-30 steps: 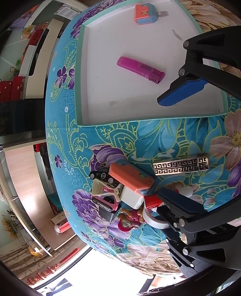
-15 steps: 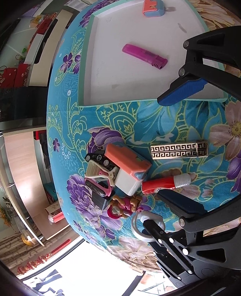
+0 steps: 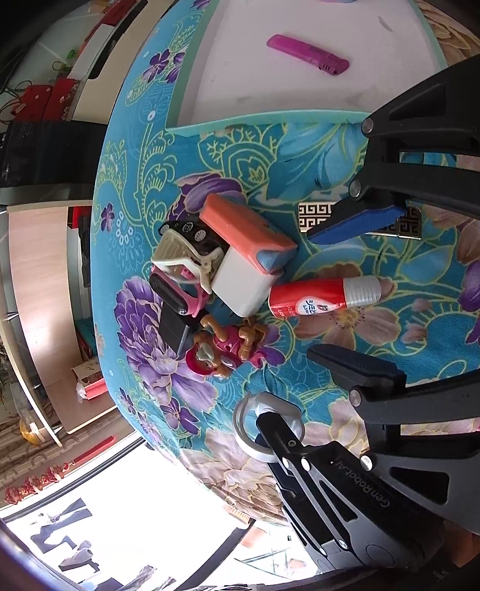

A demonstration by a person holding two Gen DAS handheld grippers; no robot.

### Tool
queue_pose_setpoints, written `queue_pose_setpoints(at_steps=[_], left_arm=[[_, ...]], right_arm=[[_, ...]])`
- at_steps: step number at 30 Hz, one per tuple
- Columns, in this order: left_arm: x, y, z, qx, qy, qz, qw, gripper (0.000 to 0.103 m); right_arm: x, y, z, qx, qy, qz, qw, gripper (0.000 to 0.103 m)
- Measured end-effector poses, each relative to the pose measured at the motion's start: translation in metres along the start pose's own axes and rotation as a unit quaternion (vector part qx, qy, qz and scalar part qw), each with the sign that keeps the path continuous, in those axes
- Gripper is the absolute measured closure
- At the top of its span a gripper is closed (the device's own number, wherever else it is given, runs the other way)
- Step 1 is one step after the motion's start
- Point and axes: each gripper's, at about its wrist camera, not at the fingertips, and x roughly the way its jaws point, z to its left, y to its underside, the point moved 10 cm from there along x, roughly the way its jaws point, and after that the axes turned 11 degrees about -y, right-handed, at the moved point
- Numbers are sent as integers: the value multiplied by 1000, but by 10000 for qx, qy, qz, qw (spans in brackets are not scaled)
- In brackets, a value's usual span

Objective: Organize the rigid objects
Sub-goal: 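Grasp the red-and-white bottle with the right gripper while the left gripper holds the tape roll, then lower the bottle into the white tray with the right gripper while the left carries the tape roll toward it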

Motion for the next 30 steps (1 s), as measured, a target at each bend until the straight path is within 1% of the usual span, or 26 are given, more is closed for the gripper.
queue_pose_setpoints(at_steps=[4, 5, 9, 15, 22, 24, 30], left_arm=[[5, 3, 2, -29, -9, 95, 10000, 83], [5, 3, 3, -42, 6, 104, 9999, 84], [7, 5, 4, -52, 9, 155, 9999, 83], [13, 9, 4, -41, 18, 264, 9996, 83], [22, 15, 2, -24, 45, 391, 9992, 83], [25, 17, 0, -23, 101, 429, 9990, 83], [25, 16, -1, -52, 130, 403, 9991, 83]], right_arm=[[10, 2, 6, -100, 24, 96, 9999, 49], [14, 3, 5, -97, 49, 132, 9999, 51], [24, 7, 1, -76, 161, 239, 9996, 66], [31, 6, 0, -190, 282, 237, 9991, 76], [38, 2, 1, -347, 391, 229, 9984, 77], [39, 1, 1, -368, 404, 222, 9983, 77], [41, 0, 1, -392, 421, 196, 9982, 77]])
